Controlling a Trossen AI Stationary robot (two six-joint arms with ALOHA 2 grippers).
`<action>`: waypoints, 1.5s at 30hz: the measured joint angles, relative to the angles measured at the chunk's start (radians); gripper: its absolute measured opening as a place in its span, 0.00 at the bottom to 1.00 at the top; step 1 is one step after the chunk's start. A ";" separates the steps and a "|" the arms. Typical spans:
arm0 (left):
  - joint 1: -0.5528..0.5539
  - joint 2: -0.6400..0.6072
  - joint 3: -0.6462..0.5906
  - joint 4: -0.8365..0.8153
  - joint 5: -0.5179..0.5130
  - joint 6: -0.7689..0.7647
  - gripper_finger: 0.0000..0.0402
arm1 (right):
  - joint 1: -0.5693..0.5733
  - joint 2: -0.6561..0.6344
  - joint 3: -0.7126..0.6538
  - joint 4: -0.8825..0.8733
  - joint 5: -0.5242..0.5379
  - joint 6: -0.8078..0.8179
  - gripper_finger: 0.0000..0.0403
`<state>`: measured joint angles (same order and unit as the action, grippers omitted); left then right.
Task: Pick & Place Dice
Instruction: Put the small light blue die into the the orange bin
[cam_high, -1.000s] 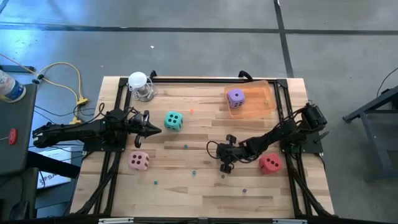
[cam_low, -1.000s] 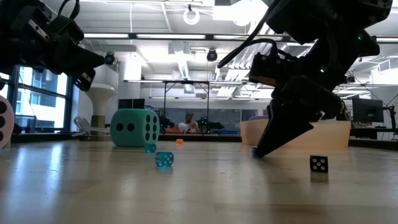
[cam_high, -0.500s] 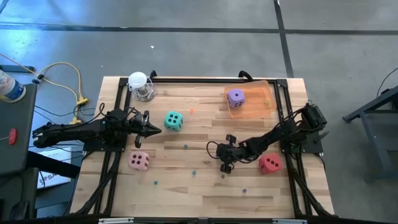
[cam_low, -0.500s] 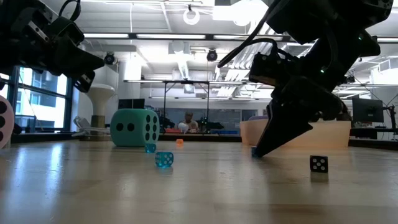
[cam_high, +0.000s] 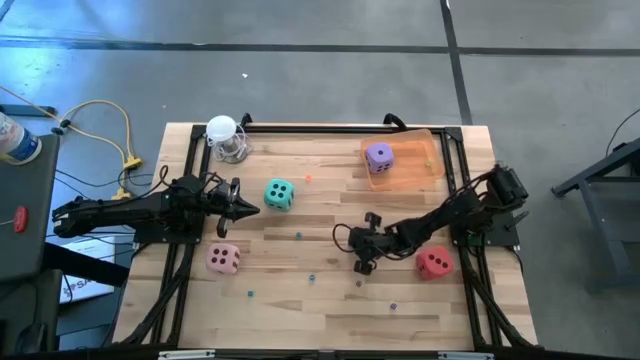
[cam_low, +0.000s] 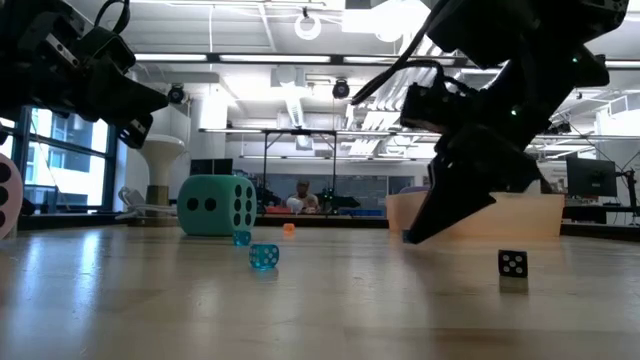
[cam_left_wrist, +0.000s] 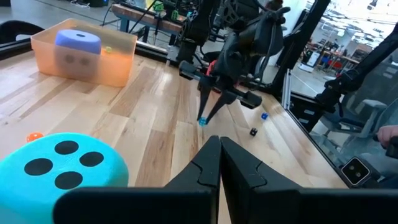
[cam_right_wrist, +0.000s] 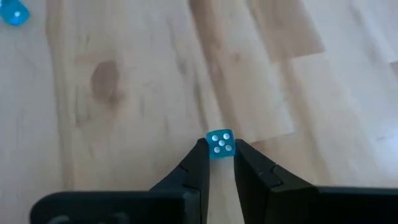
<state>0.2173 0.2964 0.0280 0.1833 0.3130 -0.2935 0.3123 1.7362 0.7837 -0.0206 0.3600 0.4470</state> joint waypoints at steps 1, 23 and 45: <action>0.000 0.000 0.000 0.000 0.000 0.000 0.01 | 0.001 -0.007 0.000 -0.011 0.010 0.000 0.11; 0.000 0.000 0.000 0.001 0.001 0.005 0.01 | -0.143 -0.447 0.002 -0.694 0.542 0.446 0.11; 0.000 0.000 0.000 0.000 0.002 0.008 0.01 | -0.603 -0.420 0.002 -0.694 0.216 0.360 0.29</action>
<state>0.2173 0.2962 0.0284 0.1837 0.3153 -0.2859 -0.2907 1.3167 0.7860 -0.7143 0.5761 0.8074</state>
